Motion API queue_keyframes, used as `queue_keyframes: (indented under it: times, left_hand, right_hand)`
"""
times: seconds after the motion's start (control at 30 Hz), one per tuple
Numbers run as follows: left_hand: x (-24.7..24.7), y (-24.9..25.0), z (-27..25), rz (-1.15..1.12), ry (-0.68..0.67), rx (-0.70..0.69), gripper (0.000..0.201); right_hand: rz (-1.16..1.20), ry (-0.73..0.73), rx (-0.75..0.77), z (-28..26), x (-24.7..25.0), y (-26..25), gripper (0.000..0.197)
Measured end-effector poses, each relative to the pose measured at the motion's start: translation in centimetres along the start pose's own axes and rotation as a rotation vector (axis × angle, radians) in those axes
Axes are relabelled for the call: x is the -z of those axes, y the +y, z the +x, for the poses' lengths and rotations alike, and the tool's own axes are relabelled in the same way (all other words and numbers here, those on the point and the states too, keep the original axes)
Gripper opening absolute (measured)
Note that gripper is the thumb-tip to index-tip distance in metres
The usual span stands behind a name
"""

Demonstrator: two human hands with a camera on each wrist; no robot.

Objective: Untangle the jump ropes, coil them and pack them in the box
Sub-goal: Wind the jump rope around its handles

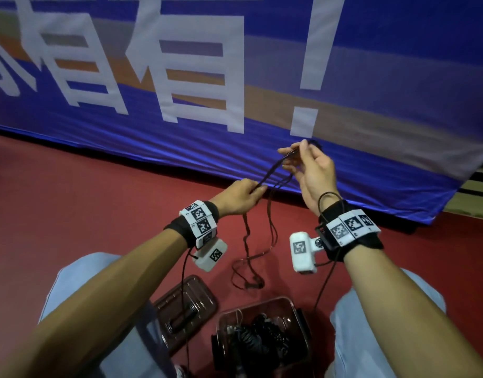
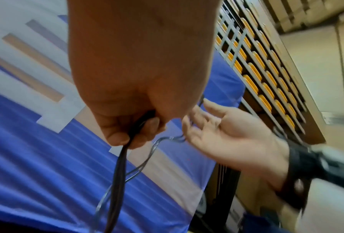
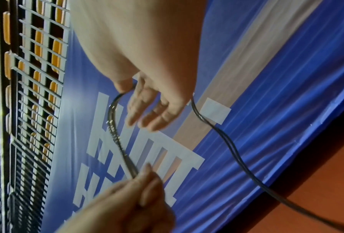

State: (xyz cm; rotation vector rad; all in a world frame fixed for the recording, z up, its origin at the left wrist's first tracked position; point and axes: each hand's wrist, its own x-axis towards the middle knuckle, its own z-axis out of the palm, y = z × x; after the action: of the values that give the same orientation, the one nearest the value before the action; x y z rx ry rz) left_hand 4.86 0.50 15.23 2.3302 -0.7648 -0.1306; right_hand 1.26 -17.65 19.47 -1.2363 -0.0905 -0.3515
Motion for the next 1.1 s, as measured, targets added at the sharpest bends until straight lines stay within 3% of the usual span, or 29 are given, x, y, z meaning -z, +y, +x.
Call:
queue_keyframes:
  times: [0.17, 0.27, 0.33, 0.4, 0.5, 0.6, 0.67, 0.73, 0.93, 1.1]
  left_hand:
    - [1.3, 1.4, 0.3, -0.583, 0.159, 0.065, 0.043]
    - [2.6, 2.3, 0.4, -0.870, 0.161, 0.046, 0.041]
    - [3.5, 2.4, 0.6, -1.017, 0.240, 0.055, 0.041]
    - [3.9, 2.2, 0.8, -1.106, 0.365, 0.078, 0.041]
    - [3.7, 2.1, 1.0, -1.149, 0.381, 0.159, 0.039]
    - [2.9, 2.7, 0.6, -1.057, 0.139, 0.249, 0.057]
    - [2.0, 3.4, -0.1, -1.034, -0.056, 0.206, 0.064]
    - [1.2, 3.9, -0.6, -1.004, -0.087, 0.133, 0.064]
    - [1.7, 3.8, 0.0, -1.229, 0.214, 0.178, 0.031]
    - [5.5, 2.1, 0.7, -1.386, 0.690, 0.206, 0.031]
  right_hand:
    - [-0.352, -0.258, -0.290, -1.1, 0.1, 1.7, 0.034]
    - [-0.656, -0.532, -0.289, -2.3, 0.4, 3.9, 0.032]
    - [-0.839, -0.672, -0.284, -2.8, 0.5, 5.3, 0.030]
    - [-0.881, -0.634, -0.271, -3.1, 0.2, 6.2, 0.045]
    - [-0.773, -0.340, -0.174, -2.6, -0.6, 5.9, 0.046]
    - [-0.597, -0.177, -0.124, -2.4, -1.2, 4.1, 0.044]
    - [-0.616, -0.216, -0.087, -2.9, -1.3, 2.8, 0.045]
    - [-0.629, -0.297, -0.094, -3.6, -1.5, 1.8, 0.044]
    - [-0.520, -0.449, -0.296, -4.2, -1.7, 3.1, 0.042]
    - [-0.731, -0.605, -0.289, -4.6, -0.5, 2.7, 0.046]
